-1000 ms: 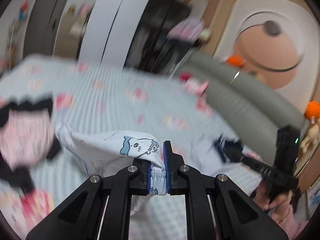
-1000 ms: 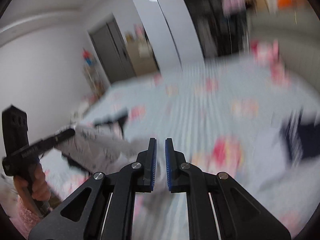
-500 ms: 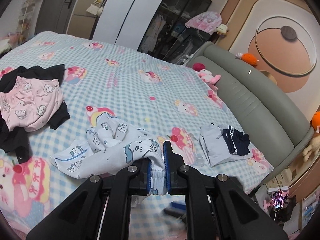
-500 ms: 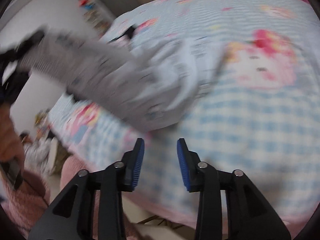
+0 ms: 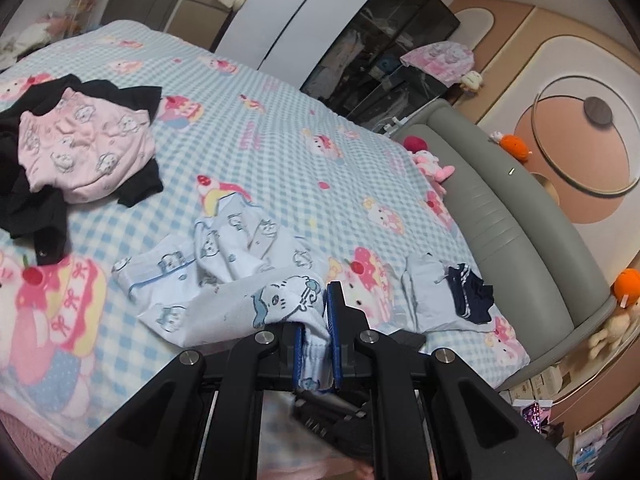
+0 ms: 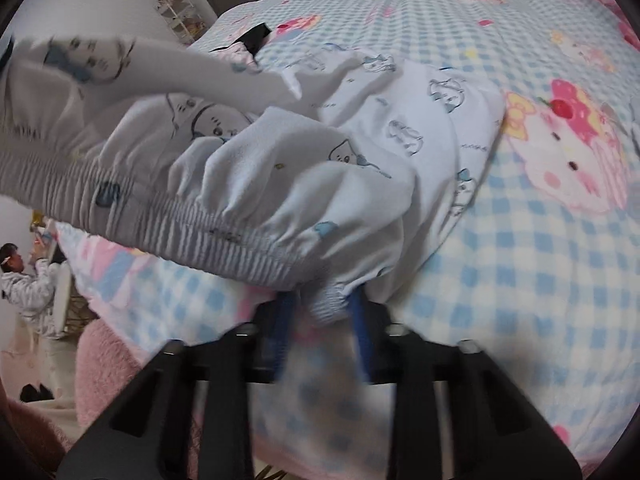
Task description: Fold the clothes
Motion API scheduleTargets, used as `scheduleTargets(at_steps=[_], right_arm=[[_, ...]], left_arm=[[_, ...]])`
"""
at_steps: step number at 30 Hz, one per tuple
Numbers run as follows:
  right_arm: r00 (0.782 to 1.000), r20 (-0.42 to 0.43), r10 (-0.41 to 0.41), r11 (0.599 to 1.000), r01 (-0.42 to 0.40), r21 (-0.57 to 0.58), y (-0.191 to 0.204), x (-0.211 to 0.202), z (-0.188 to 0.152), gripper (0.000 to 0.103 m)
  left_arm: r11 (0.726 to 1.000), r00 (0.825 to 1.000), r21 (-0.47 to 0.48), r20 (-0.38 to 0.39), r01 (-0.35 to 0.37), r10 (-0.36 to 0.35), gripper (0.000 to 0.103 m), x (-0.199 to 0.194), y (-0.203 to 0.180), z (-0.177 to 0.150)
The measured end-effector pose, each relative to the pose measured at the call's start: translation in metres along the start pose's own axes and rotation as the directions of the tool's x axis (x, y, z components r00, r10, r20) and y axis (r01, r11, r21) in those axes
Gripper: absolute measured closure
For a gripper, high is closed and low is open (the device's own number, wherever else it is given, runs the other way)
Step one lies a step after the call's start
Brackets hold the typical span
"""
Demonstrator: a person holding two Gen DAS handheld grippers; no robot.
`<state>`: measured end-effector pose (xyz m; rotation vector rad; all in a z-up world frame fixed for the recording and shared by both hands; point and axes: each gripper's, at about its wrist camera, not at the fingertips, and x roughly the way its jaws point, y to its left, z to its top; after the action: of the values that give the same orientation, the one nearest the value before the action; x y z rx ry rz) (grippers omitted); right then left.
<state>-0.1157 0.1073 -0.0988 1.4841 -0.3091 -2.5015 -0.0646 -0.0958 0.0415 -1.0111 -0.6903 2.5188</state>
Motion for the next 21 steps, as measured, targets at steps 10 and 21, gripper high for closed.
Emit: scheduleTargets(at_steps=[10,21], right_arm=[[0.922,0.304,-0.241,0.97,0.234,0.06,-0.044,-0.102,0.008,0.084],[0.951,0.073,-0.302,0.95,0.294,0.105,-0.11,-0.091,-0.035,0.083]], left_arm=[[0.999,0.993,-0.043,-0.12,0.007,-0.012,0.091,0.017,0.023,-0.034],[0.976,0.935,-0.211,-0.353,-0.047,-0.031,0.093,0.068,0.07,-0.116]])
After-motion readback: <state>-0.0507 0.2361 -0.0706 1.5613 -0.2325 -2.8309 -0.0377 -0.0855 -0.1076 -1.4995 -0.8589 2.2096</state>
